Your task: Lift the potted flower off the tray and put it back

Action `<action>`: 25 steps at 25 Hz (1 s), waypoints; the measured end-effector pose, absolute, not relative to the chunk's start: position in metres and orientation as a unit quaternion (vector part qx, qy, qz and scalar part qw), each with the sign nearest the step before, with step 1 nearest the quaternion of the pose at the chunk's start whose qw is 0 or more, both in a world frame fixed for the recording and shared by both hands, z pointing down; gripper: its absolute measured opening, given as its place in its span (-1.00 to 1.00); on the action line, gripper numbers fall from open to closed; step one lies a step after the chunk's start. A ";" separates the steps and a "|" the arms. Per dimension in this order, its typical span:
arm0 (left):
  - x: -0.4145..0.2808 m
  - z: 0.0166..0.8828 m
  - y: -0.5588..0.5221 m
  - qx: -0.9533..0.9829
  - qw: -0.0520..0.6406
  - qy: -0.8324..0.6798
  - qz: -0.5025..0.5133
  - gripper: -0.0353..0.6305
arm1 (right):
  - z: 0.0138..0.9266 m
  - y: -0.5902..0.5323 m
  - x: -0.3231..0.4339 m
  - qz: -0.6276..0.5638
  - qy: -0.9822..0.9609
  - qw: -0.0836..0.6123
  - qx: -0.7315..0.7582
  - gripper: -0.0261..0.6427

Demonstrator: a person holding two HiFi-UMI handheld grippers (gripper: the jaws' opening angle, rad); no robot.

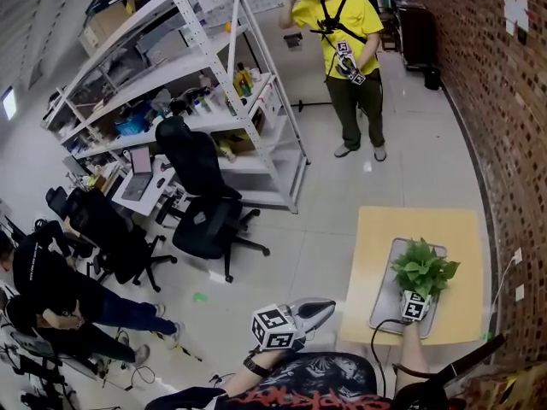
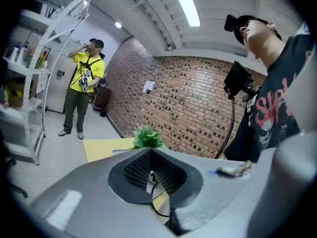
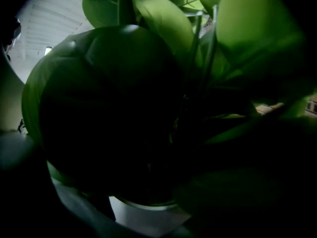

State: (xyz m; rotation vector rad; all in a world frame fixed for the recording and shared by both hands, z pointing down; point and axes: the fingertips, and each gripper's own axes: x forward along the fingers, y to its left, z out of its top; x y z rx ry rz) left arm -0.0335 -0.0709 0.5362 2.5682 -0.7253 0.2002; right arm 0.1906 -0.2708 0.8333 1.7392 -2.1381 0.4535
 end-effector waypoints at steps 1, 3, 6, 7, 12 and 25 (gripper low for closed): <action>-0.030 0.536 -0.067 0.935 0.232 -0.261 0.070 -0.92 | 0.832 -0.270 0.192 0.164 -0.753 0.172 0.613 0.80; -0.025 0.537 -0.061 0.937 0.233 -0.253 0.066 -0.91 | 0.837 -0.263 0.190 0.184 -0.754 0.166 0.608 0.81; -0.023 0.542 -0.057 0.939 0.232 -0.248 0.063 -0.92 | 0.842 -0.238 0.183 0.219 -0.755 0.140 0.601 0.84; -0.023 0.543 -0.057 0.939 0.233 -0.246 0.060 -0.92 | 0.840 -0.226 0.182 0.226 -0.754 0.130 0.603 0.84; -0.016 0.543 -0.055 0.943 0.239 -0.227 0.054 -0.92 | 0.814 -0.151 0.180 0.262 -0.746 0.080 0.607 0.79; 0.046 0.531 -0.018 0.962 0.227 -0.142 0.051 -0.92 | 0.508 -0.079 0.100 -0.011 -0.849 -0.021 0.528 -0.92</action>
